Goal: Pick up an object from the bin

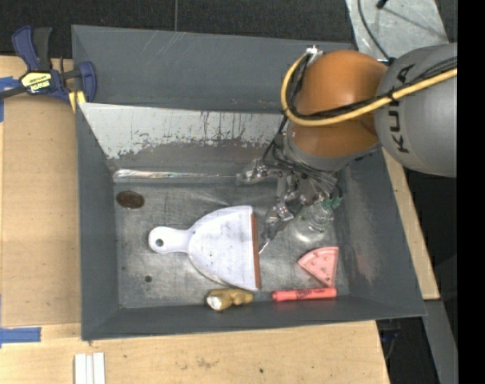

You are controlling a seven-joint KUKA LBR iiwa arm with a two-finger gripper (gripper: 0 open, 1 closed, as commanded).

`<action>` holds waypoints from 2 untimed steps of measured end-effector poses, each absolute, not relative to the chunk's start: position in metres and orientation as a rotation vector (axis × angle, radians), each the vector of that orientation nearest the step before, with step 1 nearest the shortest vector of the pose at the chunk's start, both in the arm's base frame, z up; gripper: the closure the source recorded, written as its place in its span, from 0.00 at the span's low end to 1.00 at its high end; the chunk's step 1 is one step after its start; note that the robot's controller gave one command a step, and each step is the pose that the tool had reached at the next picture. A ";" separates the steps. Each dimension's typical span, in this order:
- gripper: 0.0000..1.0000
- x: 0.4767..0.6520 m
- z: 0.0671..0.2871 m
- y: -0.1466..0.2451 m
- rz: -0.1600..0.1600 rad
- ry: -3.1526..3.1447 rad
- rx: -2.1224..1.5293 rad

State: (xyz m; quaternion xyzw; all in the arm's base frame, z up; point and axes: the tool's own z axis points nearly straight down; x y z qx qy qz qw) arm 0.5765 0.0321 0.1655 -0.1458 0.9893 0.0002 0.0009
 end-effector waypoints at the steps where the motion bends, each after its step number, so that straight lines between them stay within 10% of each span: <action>1: 0.00 0.576 0.165 0.032 0.001 3.107 -0.457; 2: 0.00 0.566 0.142 0.039 -0.005 3.052 -0.690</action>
Offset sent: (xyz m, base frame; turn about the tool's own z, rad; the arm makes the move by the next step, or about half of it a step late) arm -0.0346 0.0207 -0.0732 -0.4009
